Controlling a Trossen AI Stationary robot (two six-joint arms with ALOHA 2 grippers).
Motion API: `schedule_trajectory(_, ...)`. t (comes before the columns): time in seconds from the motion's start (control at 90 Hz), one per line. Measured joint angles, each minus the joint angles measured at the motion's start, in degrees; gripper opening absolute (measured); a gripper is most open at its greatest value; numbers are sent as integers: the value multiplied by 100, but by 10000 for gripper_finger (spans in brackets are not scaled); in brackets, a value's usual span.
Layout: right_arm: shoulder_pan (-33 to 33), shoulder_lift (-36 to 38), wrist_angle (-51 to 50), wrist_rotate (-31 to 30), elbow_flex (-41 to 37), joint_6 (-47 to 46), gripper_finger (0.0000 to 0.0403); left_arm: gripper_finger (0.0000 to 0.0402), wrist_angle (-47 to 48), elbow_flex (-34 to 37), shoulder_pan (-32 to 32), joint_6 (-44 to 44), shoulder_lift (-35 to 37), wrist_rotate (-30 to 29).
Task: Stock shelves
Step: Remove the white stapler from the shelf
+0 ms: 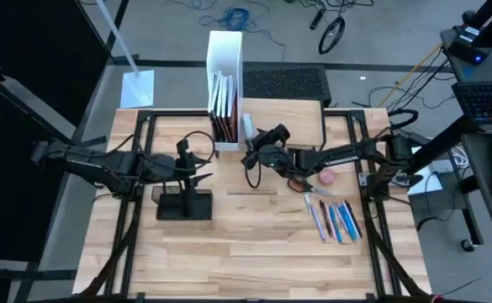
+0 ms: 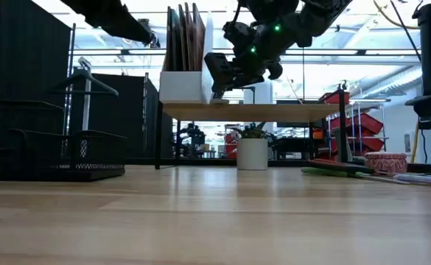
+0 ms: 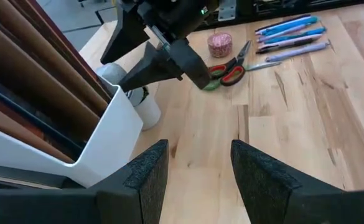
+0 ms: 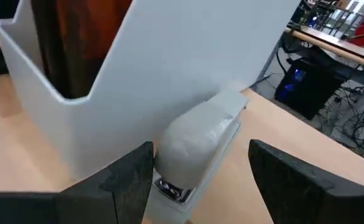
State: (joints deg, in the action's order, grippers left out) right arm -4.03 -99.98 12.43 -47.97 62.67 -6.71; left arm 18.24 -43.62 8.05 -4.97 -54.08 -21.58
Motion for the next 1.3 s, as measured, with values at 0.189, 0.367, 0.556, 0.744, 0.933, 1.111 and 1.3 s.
schedule_trajectory(0.189,-188,2,62,326,0,-603,242,162,-136,0,-4,-28,-2,0)
schedule_trajectory(0.367,-380,2,73,484,-2,-901,242,162,-139,0,-4,-28,-2,1)
schedule_trajectory(0.556,-462,2,73,498,-2,-914,207,162,-139,0,-4,-28,-2,2)
schedule_trajectory(0.744,-461,14,64,606,-5,-879,115,162,-139,0,-4,-28,-2,2)
schedule_trajectory(0.933,-459,22,69,641,-9,-711,99,162,-138,0,-4,-28,-2,2)
schedule_trajectory(1.111,-448,23,66,641,-9,-716,99,162,-138,0,-4,-26,-2,2)
schedule_trajectory(1.3,-326,278,-256,468,-9,-611,100,162,-137,0,-4,-28,-2,2)
